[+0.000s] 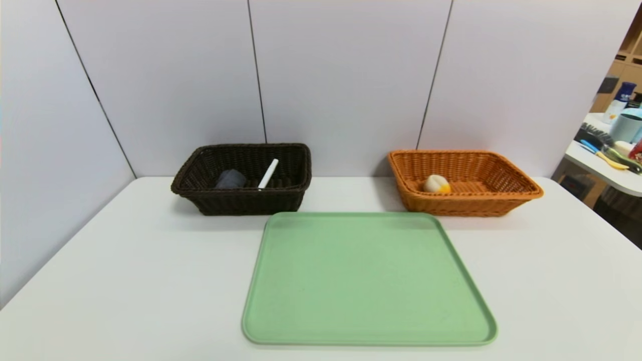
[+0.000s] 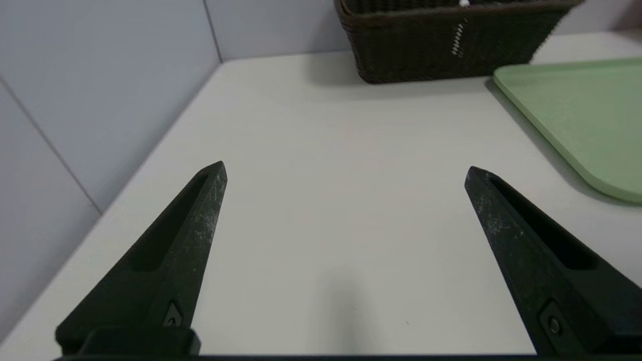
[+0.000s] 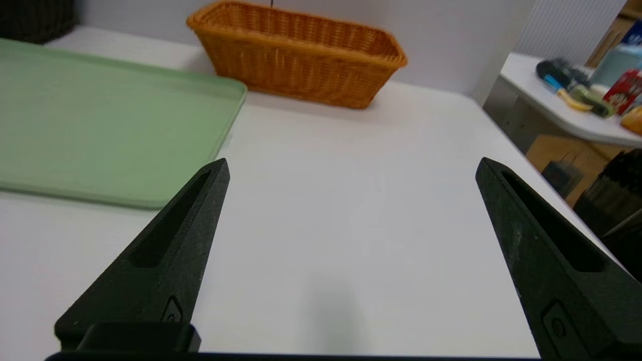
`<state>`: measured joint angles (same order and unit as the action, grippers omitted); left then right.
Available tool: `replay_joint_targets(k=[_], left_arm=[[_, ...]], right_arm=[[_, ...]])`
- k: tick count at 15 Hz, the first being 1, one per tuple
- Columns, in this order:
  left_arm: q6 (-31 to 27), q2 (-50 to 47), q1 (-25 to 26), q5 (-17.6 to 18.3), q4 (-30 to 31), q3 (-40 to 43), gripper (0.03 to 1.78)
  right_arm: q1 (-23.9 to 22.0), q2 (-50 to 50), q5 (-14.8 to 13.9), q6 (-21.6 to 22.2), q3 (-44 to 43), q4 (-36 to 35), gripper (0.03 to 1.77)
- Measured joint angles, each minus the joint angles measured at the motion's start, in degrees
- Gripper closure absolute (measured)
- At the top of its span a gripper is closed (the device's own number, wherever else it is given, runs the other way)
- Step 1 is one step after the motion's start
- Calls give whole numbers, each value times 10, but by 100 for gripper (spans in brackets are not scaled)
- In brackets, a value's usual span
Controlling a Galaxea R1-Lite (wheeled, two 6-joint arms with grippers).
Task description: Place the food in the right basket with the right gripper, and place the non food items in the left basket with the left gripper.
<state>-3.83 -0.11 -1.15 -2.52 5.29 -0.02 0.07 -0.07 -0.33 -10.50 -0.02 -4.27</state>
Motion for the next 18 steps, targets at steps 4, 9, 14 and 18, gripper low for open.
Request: replay_joint_targets(k=[4,9,14,18], left_arm=[[43,0,0,25,-51,0,12],[69,0,0,15,-51,0,12],[81,0,0,11,-51,0,12],[81,0,0,11,-50,0,12]], right_arm=[[0,0,18,40,0,36,10],[0,0,19,98,0,43,10],[0,0,16,100,0,44,10],[0,0,5,105,0,44,10]])
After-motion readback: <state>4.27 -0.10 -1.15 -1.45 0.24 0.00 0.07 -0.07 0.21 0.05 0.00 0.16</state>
